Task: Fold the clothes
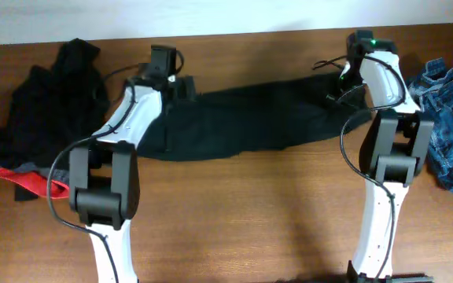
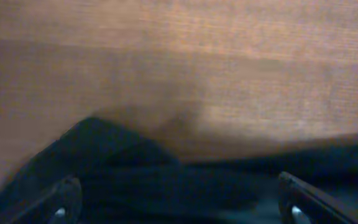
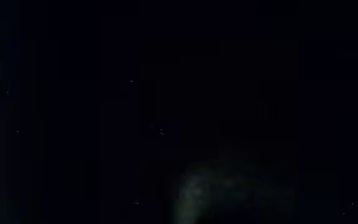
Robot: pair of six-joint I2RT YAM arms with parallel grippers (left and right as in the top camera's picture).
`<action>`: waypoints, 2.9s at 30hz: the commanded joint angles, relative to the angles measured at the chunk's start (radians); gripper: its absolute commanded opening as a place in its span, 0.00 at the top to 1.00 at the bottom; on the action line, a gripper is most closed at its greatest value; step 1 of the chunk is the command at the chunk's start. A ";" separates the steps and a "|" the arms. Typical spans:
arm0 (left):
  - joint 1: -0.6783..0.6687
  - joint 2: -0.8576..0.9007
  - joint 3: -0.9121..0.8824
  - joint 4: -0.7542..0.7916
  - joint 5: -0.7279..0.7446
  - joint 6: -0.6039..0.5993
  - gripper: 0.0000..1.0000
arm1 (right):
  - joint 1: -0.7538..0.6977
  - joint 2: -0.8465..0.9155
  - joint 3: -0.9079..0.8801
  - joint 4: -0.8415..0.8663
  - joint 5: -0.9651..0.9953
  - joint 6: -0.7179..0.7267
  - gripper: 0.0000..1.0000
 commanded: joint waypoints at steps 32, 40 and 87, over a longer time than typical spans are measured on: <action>-0.096 -0.091 0.031 -0.420 0.189 0.028 0.16 | -0.312 0.048 0.547 -0.444 -0.064 -0.367 0.01; -0.096 -0.091 0.031 -0.448 0.106 0.027 0.16 | -0.312 0.146 0.519 -0.365 -0.116 -0.380 0.01; -0.037 -0.091 0.031 -0.390 0.097 0.012 0.16 | -0.140 0.084 0.611 -0.447 -0.333 -0.419 0.96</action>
